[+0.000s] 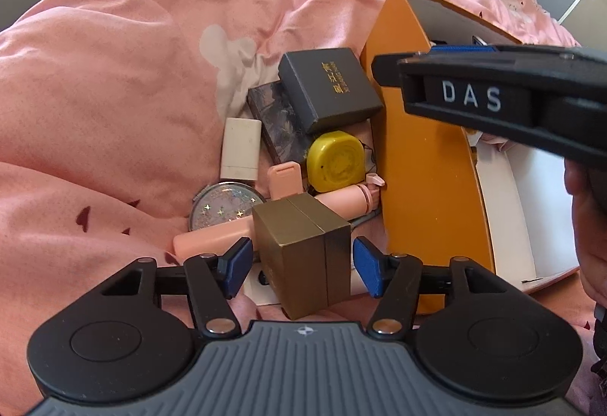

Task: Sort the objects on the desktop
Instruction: 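Grasp the gold box with left tool while right tool grasps the black gift box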

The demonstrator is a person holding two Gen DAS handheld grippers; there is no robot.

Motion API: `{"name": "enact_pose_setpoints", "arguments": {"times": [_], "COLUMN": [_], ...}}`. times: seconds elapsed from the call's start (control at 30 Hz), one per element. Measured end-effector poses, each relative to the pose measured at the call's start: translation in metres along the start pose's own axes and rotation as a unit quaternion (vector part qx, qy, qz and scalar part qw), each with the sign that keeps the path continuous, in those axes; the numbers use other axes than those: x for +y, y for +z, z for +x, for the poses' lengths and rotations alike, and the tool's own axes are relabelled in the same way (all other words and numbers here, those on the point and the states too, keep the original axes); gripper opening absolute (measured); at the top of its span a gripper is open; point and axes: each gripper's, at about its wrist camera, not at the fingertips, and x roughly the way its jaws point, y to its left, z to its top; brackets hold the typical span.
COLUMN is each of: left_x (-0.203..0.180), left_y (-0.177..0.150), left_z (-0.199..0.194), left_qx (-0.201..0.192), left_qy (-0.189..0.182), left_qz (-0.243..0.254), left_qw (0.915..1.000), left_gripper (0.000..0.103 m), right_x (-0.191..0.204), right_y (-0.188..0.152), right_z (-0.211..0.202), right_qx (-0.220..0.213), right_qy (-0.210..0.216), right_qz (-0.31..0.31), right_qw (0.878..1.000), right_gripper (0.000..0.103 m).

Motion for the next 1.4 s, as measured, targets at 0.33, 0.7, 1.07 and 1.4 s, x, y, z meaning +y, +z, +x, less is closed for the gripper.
{"name": "enact_pose_setpoints", "arguments": {"times": [0.33, 0.7, 1.07, 1.4], "left_x": [0.006, 0.061, 0.096, 0.107], "left_y": [-0.001, 0.018, 0.028, 0.028], "left_z": [-0.001, -0.033, -0.026, -0.024], "left_qx": [-0.022, -0.080, -0.082, -0.082], "left_qy": [0.001, 0.027, 0.000, -0.027], "left_qz": [0.005, -0.051, -0.084, -0.095], "left_qw": [0.9998, 0.9951, 0.9931, 0.9917], "left_gripper": [0.059, 0.058, 0.059, 0.059], "right_x": [0.006, 0.046, 0.065, 0.056], "right_y": [0.004, 0.022, 0.021, 0.026], "right_z": [0.011, 0.050, 0.114, 0.141], "right_qx": [0.001, 0.039, 0.135, 0.182], "right_qy": [0.009, 0.005, -0.064, -0.101], "right_qz": [-0.029, -0.100, -0.104, -0.104], "right_qw": [1.000, 0.994, 0.983, 0.972], "right_gripper": [0.044, 0.044, 0.062, 0.062]}}
